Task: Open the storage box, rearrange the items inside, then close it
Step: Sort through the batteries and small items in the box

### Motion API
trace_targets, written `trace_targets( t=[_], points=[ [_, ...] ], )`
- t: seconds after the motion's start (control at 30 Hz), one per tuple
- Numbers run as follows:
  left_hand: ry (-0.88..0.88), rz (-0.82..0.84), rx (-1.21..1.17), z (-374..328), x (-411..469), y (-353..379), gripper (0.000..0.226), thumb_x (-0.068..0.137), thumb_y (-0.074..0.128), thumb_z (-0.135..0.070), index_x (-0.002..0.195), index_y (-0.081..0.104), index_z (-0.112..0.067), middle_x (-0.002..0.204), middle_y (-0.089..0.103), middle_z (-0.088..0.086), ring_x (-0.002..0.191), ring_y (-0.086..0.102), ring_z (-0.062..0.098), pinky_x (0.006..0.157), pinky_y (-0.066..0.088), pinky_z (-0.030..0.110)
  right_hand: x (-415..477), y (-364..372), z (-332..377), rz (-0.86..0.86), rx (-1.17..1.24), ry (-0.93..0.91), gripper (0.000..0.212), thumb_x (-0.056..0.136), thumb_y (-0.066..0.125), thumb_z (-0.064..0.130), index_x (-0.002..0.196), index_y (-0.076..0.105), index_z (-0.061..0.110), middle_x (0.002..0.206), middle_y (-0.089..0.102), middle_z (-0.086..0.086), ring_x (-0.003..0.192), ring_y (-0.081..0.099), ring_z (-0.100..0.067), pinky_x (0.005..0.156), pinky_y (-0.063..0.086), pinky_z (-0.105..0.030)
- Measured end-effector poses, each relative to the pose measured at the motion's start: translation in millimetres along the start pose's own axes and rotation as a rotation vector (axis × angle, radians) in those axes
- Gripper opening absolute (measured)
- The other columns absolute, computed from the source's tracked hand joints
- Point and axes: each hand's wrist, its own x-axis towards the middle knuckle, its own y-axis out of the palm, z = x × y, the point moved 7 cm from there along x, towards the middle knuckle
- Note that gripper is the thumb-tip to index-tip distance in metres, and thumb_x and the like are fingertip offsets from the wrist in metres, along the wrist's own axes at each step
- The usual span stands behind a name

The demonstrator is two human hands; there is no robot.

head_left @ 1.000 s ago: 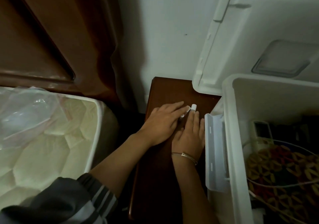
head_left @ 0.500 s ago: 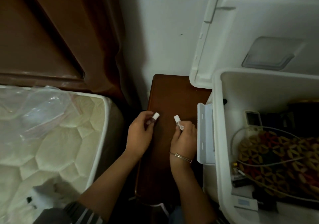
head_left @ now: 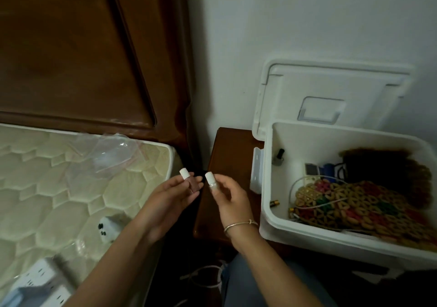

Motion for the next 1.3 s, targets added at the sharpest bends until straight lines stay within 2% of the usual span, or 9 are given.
trace_targets(
  t=[0.2,0.4,0.6,0.7,0.77,0.97,1.1,1.23,1.3],
  points=[
    [0.060,0.148,0.122,-19,-55,52,0.034,0.088,0.055,-0.008,0.120,0.056,0.003,0.125,0.065,0.019,0.118,0.062,0.027,0.091,0.055,0.029,-46,-47,40,0.047,0.121,-0.029,0.025,0.089,0.061,0.011,0.110,0.063,0.025,0.113,0.067,0.004,0.109,0.060,-0.010,0.094,0.049,-0.027],
    [0.100,0.206,0.280,-28,-97,104,0.040,0.080,0.069,-0.016,0.119,0.064,-0.012,0.110,0.072,0.013,0.103,0.069,0.021,0.079,0.058,0.029,-78,-100,66,0.073,0.262,-0.039,0.029,0.085,0.064,0.001,0.110,0.061,0.016,0.101,0.070,-0.006,0.079,0.067,-0.004,0.070,0.051,-0.015],
    [0.150,0.150,0.459,-21,-104,145,0.026,0.072,0.075,-0.026,0.097,0.076,-0.019,0.090,0.072,0.005,0.089,0.067,0.017,0.087,0.051,0.033,-87,-144,68,0.040,0.300,-0.016,0.035,0.082,0.067,0.001,0.109,0.065,0.022,0.107,0.070,-0.005,0.098,0.066,-0.018,0.084,0.055,-0.028],
    [0.151,0.110,0.556,-12,-92,156,0.028,0.077,0.076,-0.025,0.098,0.073,-0.006,0.095,0.075,0.008,0.097,0.068,0.022,0.100,0.047,0.042,-84,-165,62,0.025,0.266,-0.019,0.031,0.079,0.070,0.003,0.103,0.067,0.024,0.102,0.071,-0.004,0.089,0.068,-0.014,0.067,0.052,-0.017],
    [0.153,0.063,0.651,-6,-79,161,0.037,0.082,0.075,-0.023,0.098,0.064,0.009,0.098,0.074,0.010,0.102,0.067,0.027,0.102,0.046,0.045,-79,-179,56,0.008,0.243,-0.018,0.028,0.077,0.072,0.002,0.097,0.067,0.022,0.097,0.072,-0.004,0.087,0.067,-0.016,0.066,0.052,-0.019],
    [0.258,0.071,1.007,6,-31,202,0.018,0.080,0.078,-0.021,0.092,0.070,-0.011,0.084,0.073,0.003,0.073,0.068,0.008,0.072,0.057,0.023,-40,-240,29,-0.147,0.056,-0.012,0.024,0.069,0.080,0.005,0.081,0.063,0.018,0.079,0.068,0.001,0.074,0.065,-0.011,0.062,0.052,-0.014],
    [0.355,0.115,1.328,16,14,239,0.014,0.079,0.079,-0.023,0.085,0.068,-0.017,0.073,0.069,-0.007,0.062,0.061,-0.004,0.056,0.042,0.007,-5,-280,10,-0.221,-0.094,0.004,0.026,0.068,0.082,0.012,0.081,0.059,0.017,0.078,0.063,-0.002,0.073,0.063,-0.014,0.067,0.052,-0.023],
    [0.322,0.116,1.502,37,69,259,0.020,0.080,0.076,-0.015,0.069,0.061,-0.023,0.067,0.061,-0.011,0.061,0.052,-0.002,0.048,0.037,0.005,23,-305,-11,-0.264,-0.204,0.008,0.031,0.071,0.081,0.015,0.088,0.058,0.004,0.079,0.058,-0.010,0.071,0.060,-0.018,0.067,0.050,-0.032],
    [0.271,0.103,1.598,50,96,261,0.012,0.079,0.076,-0.012,0.075,0.066,-0.015,0.075,0.063,-0.004,0.061,0.049,0.000,0.048,0.035,0.008,30,-311,-25,-0.288,-0.199,0.023,0.029,0.072,0.080,0.014,0.089,0.058,0.004,0.084,0.060,-0.016,0.075,0.061,-0.024,0.068,0.050,-0.032]
  ],
)
